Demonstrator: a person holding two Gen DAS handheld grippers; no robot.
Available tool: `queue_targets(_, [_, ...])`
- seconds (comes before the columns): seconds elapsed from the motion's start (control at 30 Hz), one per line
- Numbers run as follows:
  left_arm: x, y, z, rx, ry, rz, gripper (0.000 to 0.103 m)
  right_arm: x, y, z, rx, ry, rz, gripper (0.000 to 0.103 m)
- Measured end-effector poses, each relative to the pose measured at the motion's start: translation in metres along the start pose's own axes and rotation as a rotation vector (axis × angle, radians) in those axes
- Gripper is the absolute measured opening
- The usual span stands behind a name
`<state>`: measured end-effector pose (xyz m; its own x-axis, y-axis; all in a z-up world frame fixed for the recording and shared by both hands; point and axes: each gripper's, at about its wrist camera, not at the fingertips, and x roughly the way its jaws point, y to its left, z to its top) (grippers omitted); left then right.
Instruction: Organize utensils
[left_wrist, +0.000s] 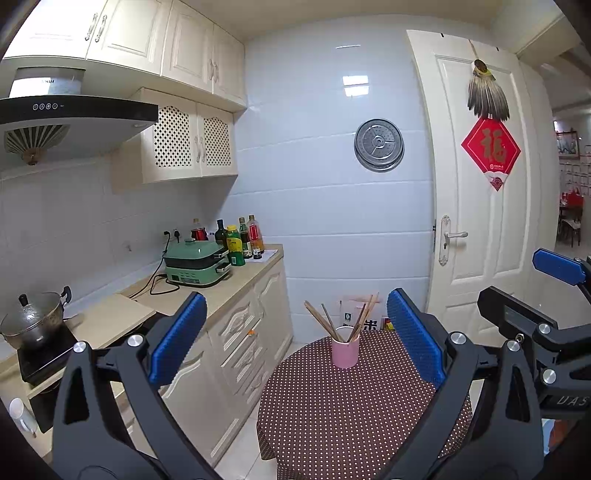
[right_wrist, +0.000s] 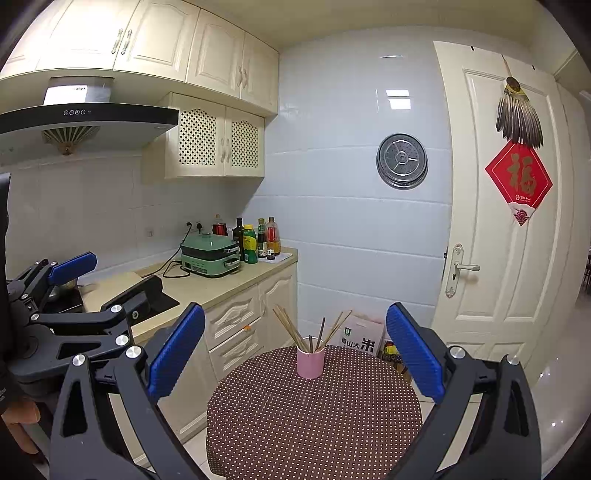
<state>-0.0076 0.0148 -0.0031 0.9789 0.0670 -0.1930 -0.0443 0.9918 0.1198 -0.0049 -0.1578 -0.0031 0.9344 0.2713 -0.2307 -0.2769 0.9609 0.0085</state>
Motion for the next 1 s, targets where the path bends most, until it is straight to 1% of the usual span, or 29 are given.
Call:
queue_targets(0.37, [0.003, 0.003, -0.003, 0.002, 0.002, 0.006, 0.096, 0.006, 0.003, -0.001, 0.001, 0.009, 0.001, 0.095])
queue_targets(1.0, [0.02, 0.019, -0.008, -0.002, 0.016, 0.004, 0.096, 0.023, 0.012, -0.004, 0.001, 0.025, -0.007, 0.095])
